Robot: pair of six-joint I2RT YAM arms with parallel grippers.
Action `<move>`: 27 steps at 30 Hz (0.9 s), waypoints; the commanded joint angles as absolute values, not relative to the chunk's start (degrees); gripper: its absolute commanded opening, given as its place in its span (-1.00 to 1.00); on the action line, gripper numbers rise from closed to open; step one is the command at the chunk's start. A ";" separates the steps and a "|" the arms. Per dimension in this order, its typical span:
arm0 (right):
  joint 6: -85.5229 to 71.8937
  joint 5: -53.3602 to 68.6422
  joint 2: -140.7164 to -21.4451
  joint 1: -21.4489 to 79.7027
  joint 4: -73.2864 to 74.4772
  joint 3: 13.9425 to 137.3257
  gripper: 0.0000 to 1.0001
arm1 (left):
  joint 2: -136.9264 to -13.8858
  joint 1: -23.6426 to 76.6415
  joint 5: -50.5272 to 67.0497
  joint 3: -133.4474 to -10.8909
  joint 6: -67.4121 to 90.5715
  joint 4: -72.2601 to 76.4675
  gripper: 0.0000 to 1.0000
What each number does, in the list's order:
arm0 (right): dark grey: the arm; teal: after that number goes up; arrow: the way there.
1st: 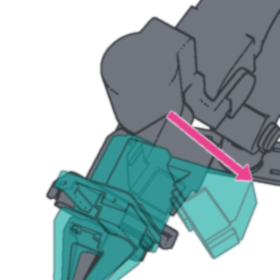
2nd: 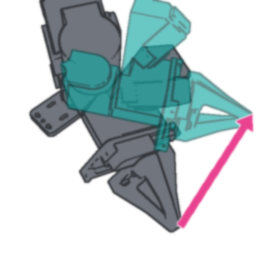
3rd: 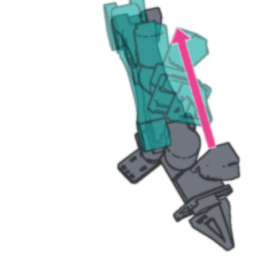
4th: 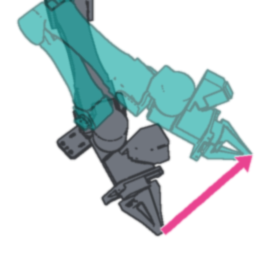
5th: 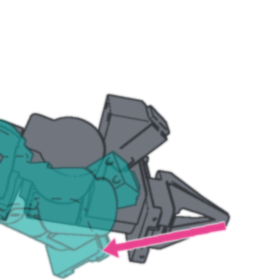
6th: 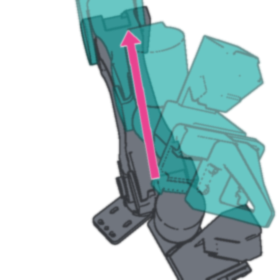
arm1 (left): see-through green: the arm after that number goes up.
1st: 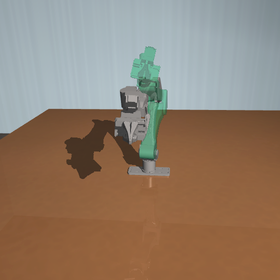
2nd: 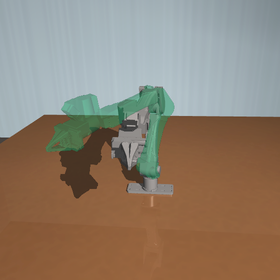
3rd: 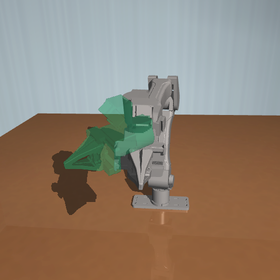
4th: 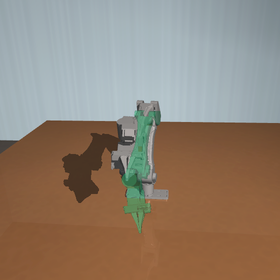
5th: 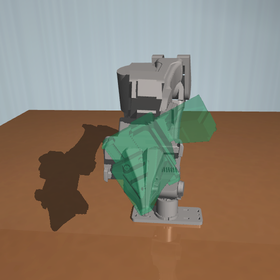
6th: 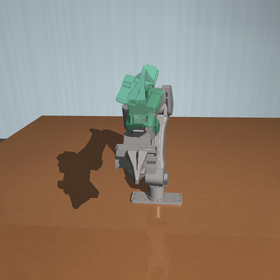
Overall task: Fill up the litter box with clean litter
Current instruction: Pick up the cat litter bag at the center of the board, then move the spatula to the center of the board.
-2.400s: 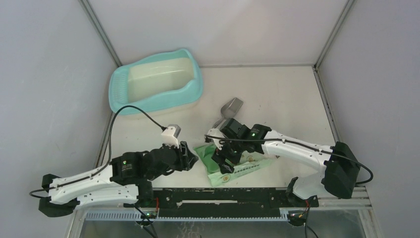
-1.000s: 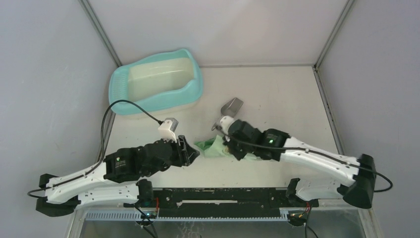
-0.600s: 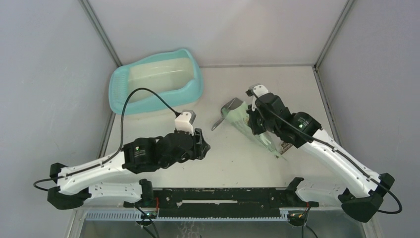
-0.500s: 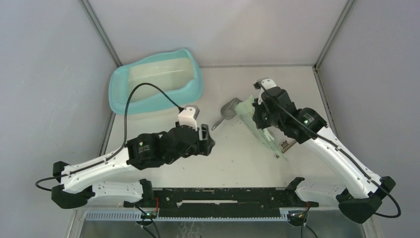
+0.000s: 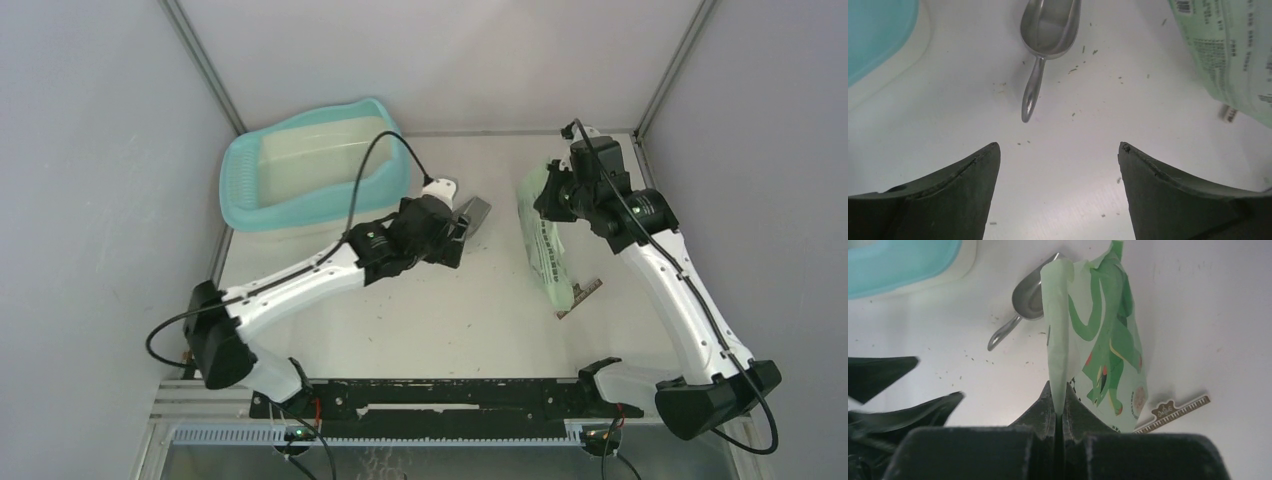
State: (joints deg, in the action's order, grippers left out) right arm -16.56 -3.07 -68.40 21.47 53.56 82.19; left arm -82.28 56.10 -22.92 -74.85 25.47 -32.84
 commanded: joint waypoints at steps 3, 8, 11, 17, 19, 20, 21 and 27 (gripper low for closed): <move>-18.36 3.20 -68.69 18.17 44.75 86.44 -1.00 | -89.58 51.88 -17.01 -74.89 12.12 -22.08 0.81; -17.69 6.46 -68.62 14.46 43.98 84.85 -1.00 | -93.20 45.31 -6.54 -72.04 12.13 -16.49 0.79; -17.50 8.21 -68.34 12.57 43.43 83.64 -1.00 | -97.04 43.02 -1.05 -73.83 11.24 -16.93 0.78; -17.39 10.57 -68.20 10.42 41.94 81.86 -1.00 | -105.28 42.45 4.18 -79.37 8.75 -22.86 0.70; -17.26 11.56 -68.12 9.81 41.53 81.30 -1.00 | -106.20 42.51 4.51 -78.92 8.62 -23.44 0.70; -17.30 11.67 -68.12 9.64 41.41 81.10 -1.00 | -106.44 42.47 4.64 -78.39 8.73 -23.34 0.70; -17.12 11.88 -68.14 9.57 41.40 80.93 -1.00 | -106.57 42.48 4.25 -77.99 8.83 -23.15 0.70; -17.18 13.64 -67.44 8.71 39.51 78.61 -1.00 | -108.79 42.47 2.17 -77.73 8.64 -22.58 0.68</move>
